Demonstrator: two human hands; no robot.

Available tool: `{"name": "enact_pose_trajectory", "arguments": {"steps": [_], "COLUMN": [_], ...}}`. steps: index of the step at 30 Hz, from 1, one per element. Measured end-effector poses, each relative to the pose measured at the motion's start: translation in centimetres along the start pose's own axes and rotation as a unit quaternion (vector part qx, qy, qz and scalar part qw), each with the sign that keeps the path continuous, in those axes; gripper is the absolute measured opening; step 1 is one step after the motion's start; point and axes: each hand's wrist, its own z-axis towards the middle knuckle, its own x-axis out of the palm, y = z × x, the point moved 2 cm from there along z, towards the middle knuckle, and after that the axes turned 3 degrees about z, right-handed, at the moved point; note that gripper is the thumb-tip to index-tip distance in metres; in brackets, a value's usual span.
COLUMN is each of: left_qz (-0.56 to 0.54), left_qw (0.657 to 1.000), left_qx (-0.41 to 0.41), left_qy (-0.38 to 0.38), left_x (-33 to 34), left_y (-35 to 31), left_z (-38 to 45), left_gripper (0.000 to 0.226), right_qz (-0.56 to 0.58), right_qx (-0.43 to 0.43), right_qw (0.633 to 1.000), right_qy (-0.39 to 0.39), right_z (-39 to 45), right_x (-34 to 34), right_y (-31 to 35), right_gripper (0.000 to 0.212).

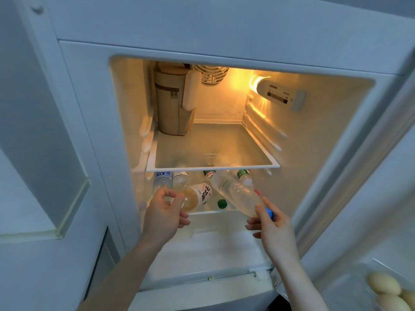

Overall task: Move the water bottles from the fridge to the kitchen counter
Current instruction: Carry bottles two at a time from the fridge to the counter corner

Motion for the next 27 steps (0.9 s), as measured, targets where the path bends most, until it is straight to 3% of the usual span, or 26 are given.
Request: {"name": "enact_pose_trajectory", "arguments": {"steps": [6, 9, 12, 19, 27], "left_qz": [0.125, 0.229, 0.311, 0.334, 0.372], "left_qw": [0.991, 0.971, 0.948, 0.941, 0.927], "left_qx": [0.037, 0.063, 0.067, -0.022, -0.050], "left_qy": [-0.010, -0.002, 0.012, 0.059, 0.012], "left_x": [-2.5, -2.7, -3.0, -3.4, -3.5], "left_y": [-1.7, -2.3, -1.9, 0.8, 2.4], "left_z": [-2.9, -4.4, -5.8, -10.1, -15.8], "left_gripper": [0.009, 0.009, 0.011, 0.013, 0.016], "right_qz": [-0.099, -0.197, -0.288, -0.369, -0.392], "right_qx": [-0.066, -0.097, -0.110, -0.129, -0.201], "right_qw": [0.993, 0.975, 0.947, 0.881, 0.799], "right_qy": [0.001, 0.039, 0.088, 0.267, 0.409], "right_z": [-1.0, -1.0, -0.7, -2.0, -3.3], "right_x": [-1.3, -1.6, -0.8, 2.3, 4.2], "right_y": [2.8, 3.7, 3.5, 1.3, -0.4], "right_gripper": [0.025, 0.011, 0.012, 0.006, 0.012]}}
